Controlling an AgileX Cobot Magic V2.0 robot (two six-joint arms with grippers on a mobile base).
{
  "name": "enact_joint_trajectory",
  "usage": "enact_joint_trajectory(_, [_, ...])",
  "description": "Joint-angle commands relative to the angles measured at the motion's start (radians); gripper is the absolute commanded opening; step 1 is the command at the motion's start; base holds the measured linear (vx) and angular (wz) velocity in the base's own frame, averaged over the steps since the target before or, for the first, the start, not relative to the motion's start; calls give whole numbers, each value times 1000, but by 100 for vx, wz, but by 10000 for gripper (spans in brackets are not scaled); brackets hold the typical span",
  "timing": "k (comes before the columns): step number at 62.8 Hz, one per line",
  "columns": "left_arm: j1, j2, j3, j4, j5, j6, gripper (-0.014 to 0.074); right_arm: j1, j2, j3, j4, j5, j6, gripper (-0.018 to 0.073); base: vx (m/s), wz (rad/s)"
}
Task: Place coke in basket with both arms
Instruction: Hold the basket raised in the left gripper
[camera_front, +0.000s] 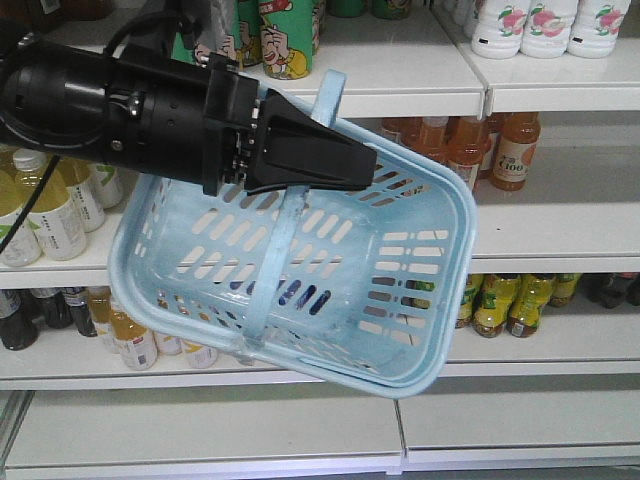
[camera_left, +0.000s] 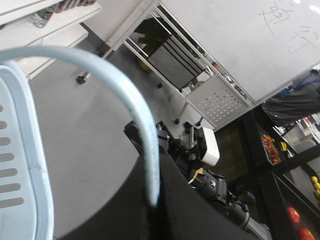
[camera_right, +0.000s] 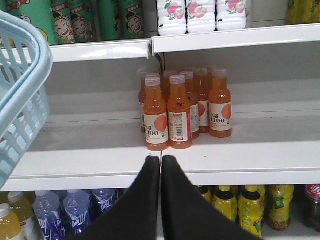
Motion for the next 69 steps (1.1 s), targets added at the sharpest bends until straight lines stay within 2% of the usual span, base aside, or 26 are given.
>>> enact_joint_trajectory(1, [-41, -45, -26, -100, -20, -1, -6, -6, -13, 8, -8, -73, -2, -5, 0, 0])
enact_joint_trajectory(10, [-75, -61, -26, -94, -34, 2, -6, -6, -13, 8, -8, -73, -2, -5, 0, 0])
enact_joint_trajectory(27, [-74, -141, 57, -80, -65, 6, -6, -6, -13, 8, -8, -73, -2, -5, 0, 0])
enact_joint_trajectory(37, [-74, -146, 63, -27, -42, 6, -6, -6, -13, 8, -8, -73, -2, -5, 0, 0])
enact_joint_trajectory(69, [-74, -147, 63, -31, -55, 6, -6, -6, -13, 8, -8, -73, -2, -5, 0, 0])
